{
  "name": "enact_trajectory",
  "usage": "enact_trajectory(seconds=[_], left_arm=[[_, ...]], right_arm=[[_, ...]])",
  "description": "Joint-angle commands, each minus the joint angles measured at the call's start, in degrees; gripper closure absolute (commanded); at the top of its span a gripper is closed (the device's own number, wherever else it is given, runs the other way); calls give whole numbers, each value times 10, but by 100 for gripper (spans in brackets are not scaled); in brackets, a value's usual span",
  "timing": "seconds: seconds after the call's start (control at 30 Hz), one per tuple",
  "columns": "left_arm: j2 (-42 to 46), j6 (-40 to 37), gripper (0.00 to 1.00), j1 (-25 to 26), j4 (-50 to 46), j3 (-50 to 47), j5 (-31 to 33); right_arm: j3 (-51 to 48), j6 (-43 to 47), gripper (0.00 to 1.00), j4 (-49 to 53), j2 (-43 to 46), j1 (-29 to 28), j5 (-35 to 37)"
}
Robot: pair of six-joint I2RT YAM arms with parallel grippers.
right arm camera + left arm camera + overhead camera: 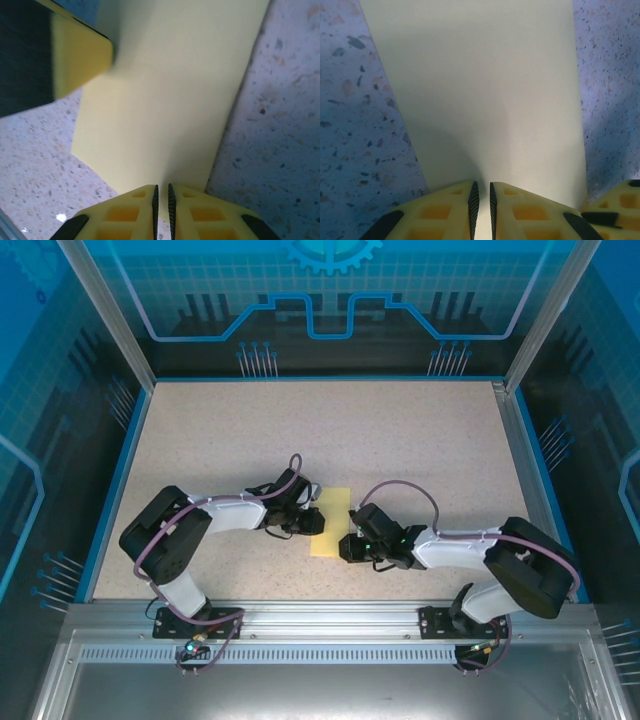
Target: Fold a paper plane with a square sheet of paper (pick it up from the middle)
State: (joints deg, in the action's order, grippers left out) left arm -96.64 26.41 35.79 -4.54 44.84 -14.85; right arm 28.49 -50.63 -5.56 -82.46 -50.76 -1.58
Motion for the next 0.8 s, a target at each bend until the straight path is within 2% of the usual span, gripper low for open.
enact_trajectory(seconds=[0.0,0.33,0.57,0.77], left_arm=[[1,-11,81,-2,-70,-18,7],[6,-13,80,-3,-76,-9,3],[12,-7,78,-2,-81,13,-28],[30,-10,74,-2,-102,43,-42]], right_arm=[[8,-1,84,7,-5,-11,-4],[-17,6,84,96,38,-11,18],[-16,9,84,108,89,-6,16],[-15,4,82,76,119,29,-20]])
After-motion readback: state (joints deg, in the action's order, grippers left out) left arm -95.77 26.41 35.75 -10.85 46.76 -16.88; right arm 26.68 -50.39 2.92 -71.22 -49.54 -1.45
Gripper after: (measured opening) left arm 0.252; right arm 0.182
